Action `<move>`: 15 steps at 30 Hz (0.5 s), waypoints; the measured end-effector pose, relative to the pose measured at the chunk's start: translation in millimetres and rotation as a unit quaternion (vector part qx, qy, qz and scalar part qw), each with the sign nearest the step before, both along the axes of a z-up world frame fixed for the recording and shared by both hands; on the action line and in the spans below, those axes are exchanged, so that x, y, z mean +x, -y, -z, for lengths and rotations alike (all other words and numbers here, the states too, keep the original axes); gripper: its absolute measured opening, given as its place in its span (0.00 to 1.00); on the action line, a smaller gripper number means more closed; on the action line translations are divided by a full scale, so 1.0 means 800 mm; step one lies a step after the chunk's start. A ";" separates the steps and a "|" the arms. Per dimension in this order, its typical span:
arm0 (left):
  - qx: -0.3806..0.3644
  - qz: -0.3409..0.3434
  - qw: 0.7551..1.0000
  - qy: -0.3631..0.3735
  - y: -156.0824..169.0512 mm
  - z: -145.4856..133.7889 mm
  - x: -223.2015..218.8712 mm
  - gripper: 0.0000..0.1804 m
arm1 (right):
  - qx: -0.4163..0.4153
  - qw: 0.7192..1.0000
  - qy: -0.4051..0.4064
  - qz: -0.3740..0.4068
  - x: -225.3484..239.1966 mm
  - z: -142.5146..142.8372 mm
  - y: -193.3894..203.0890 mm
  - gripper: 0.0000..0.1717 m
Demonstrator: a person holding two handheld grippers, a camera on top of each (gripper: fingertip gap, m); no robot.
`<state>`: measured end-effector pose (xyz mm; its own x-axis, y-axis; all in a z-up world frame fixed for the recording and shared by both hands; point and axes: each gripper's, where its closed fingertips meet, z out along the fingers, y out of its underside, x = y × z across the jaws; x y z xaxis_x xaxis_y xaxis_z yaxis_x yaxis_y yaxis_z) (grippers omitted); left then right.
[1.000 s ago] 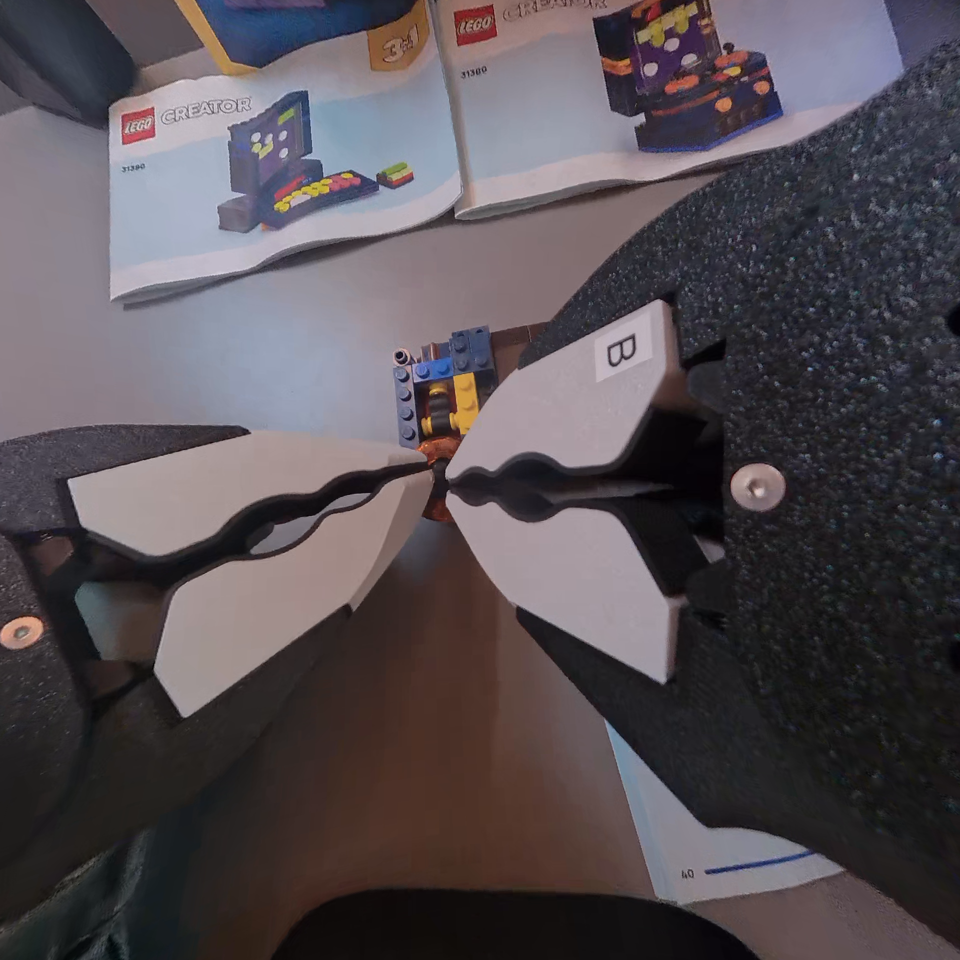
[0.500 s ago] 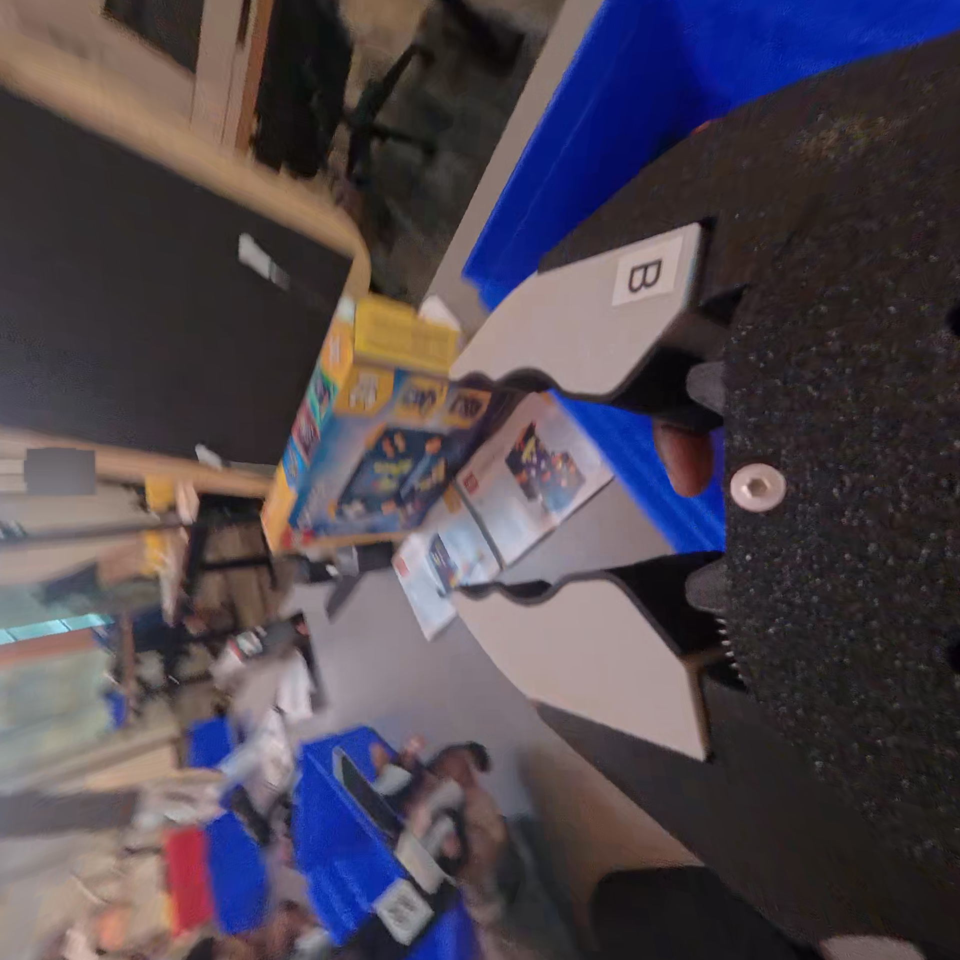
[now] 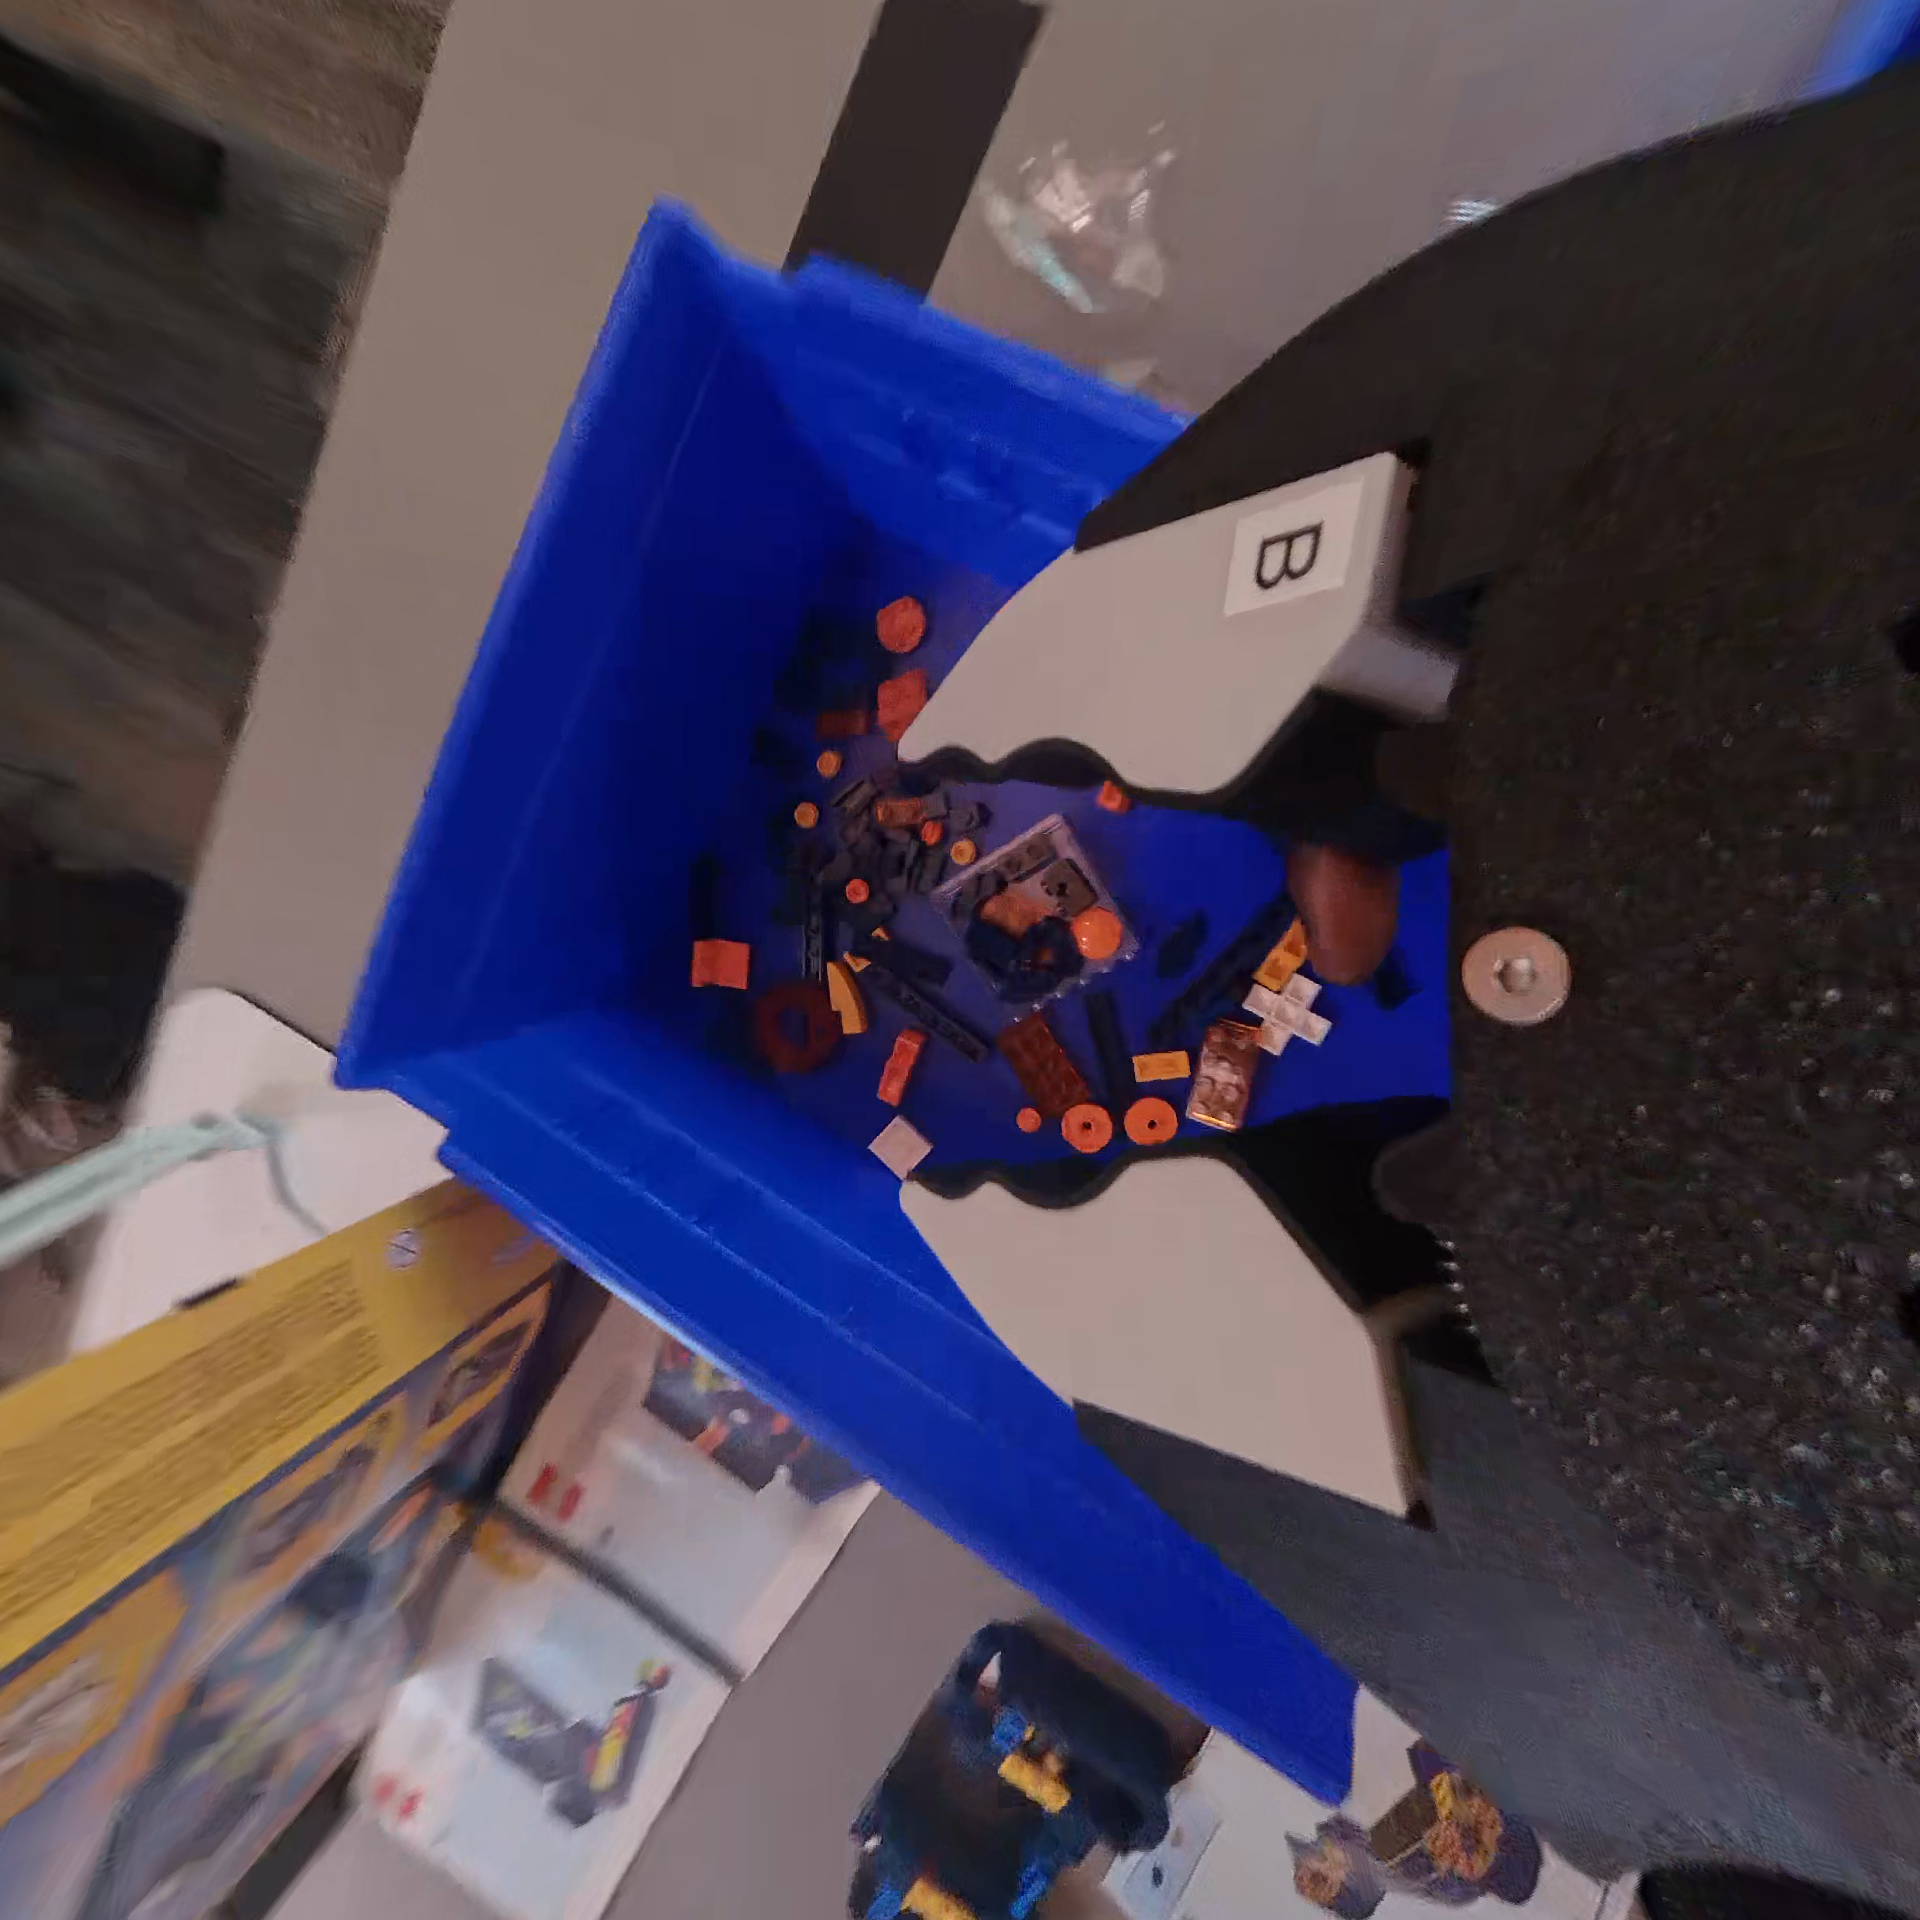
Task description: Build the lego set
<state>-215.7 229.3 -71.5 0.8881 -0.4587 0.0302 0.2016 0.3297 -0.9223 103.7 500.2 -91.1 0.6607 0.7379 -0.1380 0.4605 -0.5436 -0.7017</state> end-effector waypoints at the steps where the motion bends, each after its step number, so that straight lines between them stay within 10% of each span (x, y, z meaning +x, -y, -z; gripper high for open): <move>1: -0.001 -0.004 1.000 0.003 0.000 0.000 -0.004 0.59 | -0.011 0.999 0.015 -0.030 -0.016 0.012 -0.004 0.36; 8: -0.003 0.003 0.999 0.038 -0.001 -0.001 -0.017 0.57 | -0.113 0.979 0.105 -0.130 -0.090 0.115 -0.031 0.26; 15: -0.006 0.019 0.999 0.034 0.000 -0.001 -0.010 0.56 | -0.090 0.970 0.160 -0.162 -0.096 0.143 -0.030 0.19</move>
